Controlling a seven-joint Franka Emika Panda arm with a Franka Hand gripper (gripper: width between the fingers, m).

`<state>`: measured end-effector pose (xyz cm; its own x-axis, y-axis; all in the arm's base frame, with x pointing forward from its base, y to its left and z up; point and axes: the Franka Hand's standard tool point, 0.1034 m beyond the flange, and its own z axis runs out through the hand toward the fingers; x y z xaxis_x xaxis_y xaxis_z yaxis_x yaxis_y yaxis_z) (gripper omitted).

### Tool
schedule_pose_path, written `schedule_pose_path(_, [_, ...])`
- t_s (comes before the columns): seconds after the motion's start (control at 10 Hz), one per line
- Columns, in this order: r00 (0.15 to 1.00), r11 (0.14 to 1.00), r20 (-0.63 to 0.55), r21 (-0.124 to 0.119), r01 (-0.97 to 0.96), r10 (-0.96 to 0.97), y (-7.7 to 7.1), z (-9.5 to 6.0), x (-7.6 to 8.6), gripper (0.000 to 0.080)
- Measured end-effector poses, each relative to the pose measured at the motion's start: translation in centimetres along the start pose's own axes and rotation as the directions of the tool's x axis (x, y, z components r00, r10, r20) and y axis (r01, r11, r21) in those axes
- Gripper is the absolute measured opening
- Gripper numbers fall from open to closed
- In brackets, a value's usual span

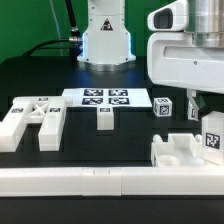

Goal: Assemble chair

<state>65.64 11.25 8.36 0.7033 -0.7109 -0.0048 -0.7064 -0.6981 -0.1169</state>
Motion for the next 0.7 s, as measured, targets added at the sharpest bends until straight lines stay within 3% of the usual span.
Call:
schedule_pose_path(0.1, [0.999,0.999,0.003,-0.003,0.043,-0.043,-0.13,0.03,-0.29,0.0502])
schedule_pose_path(0.2, [0.99,0.99,0.002,-0.004,0.138,-0.138,-0.3,0.06,-0.55,0.0502])
schedule_pose_path(0.3, [0.968,0.968,0.002,-0.006,0.25,-0.25,-0.38,0.08,-0.66,0.0616])
schedule_pose_path(0.7, [0.788,0.788,0.005,-0.007,0.615,-0.615,-0.43,0.03,-0.57,0.0648])
